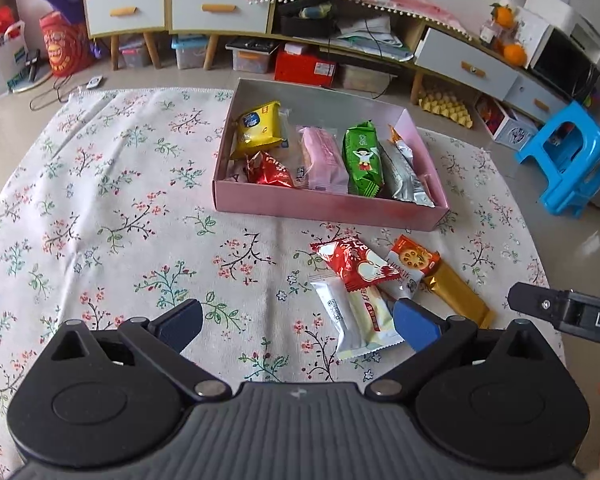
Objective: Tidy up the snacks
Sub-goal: 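Withdraw both grippers from the box toward the last snacks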
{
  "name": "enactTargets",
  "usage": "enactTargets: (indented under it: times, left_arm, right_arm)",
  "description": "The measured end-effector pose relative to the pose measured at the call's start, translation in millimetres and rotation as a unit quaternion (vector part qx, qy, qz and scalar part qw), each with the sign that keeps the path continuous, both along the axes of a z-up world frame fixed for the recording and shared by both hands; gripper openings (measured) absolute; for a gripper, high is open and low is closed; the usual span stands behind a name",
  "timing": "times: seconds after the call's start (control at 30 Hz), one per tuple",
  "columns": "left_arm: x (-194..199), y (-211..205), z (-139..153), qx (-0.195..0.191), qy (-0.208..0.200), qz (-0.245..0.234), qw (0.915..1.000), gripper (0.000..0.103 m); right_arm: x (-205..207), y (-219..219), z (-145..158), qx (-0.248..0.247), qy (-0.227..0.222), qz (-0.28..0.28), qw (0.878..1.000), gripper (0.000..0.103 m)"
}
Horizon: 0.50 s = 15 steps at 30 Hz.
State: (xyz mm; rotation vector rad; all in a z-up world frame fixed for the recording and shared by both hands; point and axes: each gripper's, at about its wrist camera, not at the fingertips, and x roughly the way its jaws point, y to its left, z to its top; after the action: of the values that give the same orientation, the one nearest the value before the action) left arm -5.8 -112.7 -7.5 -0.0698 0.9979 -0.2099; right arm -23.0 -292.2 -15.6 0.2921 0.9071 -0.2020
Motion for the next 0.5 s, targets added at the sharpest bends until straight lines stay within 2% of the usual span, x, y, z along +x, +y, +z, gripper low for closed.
enactTargets:
  times: [0.27, 0.5]
  left_arm:
    - [6.8, 11.4, 1.5, -0.033, 0.005, 0.016, 0.9993, 0.096]
    - [6.5, 8.3, -0.2, -0.041, 0.008, 0.005, 0.9991, 0.093]
  right_arm:
    - [-0.6, -2.4, -0.4, 0.005, 0.003, -0.003, 1.0, 0.085]
    - [-1.0, -2.8, -1.2, 0.01, 0.006, 0.0, 1.0, 0.085]
